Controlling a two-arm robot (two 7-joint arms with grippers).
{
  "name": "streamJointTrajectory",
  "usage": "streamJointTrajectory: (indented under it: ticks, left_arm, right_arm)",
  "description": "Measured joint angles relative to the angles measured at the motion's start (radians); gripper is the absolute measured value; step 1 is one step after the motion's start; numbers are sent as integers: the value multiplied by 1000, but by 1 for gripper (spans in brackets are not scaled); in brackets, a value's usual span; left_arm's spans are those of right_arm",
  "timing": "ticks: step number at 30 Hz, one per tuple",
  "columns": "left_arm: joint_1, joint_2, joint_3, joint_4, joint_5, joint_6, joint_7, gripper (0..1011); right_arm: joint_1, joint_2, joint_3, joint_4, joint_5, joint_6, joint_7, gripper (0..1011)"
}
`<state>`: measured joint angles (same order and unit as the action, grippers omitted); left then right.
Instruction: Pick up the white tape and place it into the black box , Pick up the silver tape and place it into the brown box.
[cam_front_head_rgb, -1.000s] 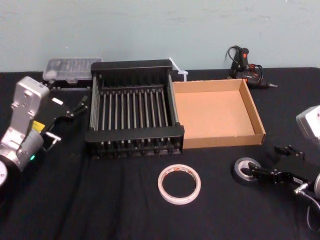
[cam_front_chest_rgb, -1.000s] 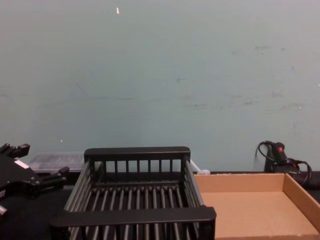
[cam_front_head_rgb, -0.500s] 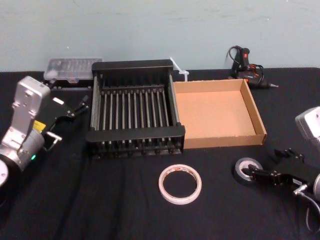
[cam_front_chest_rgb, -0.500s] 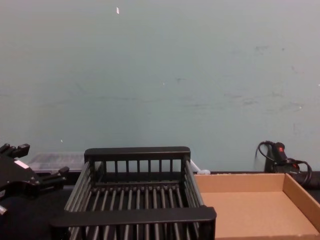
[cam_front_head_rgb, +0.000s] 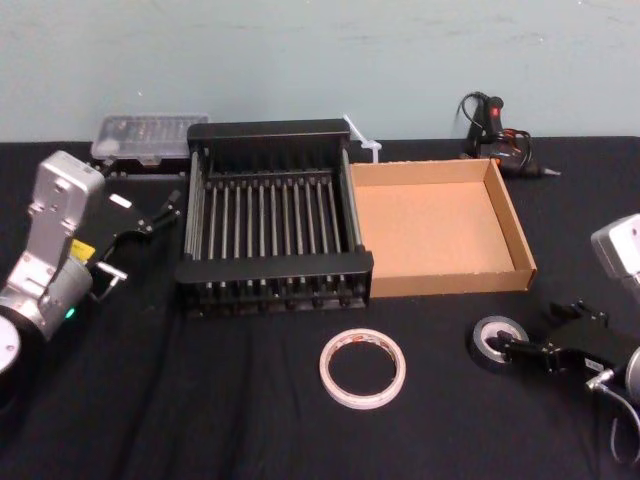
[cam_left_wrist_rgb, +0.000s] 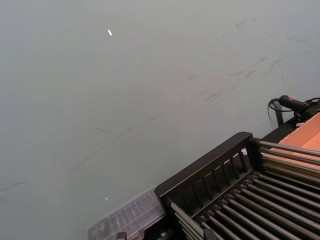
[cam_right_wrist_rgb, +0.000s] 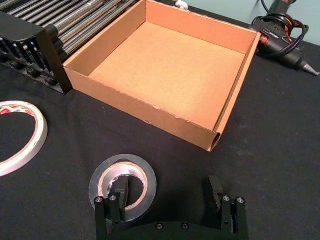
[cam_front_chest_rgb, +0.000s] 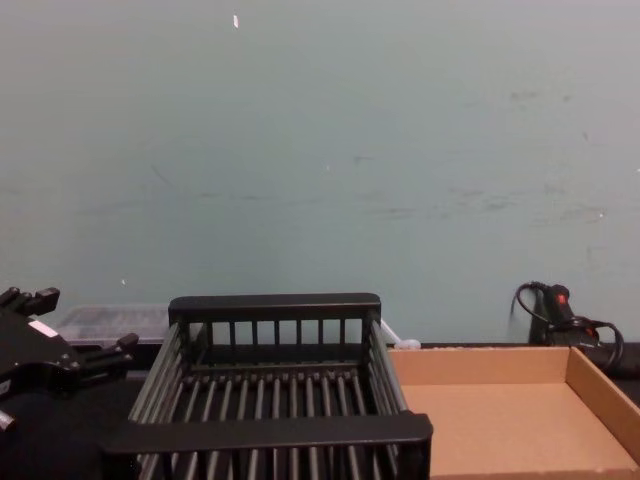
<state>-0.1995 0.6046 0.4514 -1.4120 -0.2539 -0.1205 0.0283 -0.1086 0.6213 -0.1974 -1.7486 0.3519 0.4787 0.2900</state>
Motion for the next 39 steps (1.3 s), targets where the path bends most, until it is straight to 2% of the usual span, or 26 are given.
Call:
streamJointTrajectory:
  ticks: [7, 24, 28, 39]
  left_arm:
    - [0, 0, 0, 0, 0, 0, 0, 1002]
    - [0, 0, 0, 0, 0, 0, 0, 1001]
    - [0, 0, 0, 0, 0, 0, 0, 1001]
    - [0, 0, 0, 0, 0, 0, 0, 1001]
  right_arm:
    - [3, -13, 7, 7, -6, 6, 3, 1002]
    - [2, -10, 6, 6, -5, 5, 3, 1002]
    - [2, -9, 5, 5, -5, 5, 3, 951]
    - [2, -8, 5, 4, -4, 4, 3, 646]
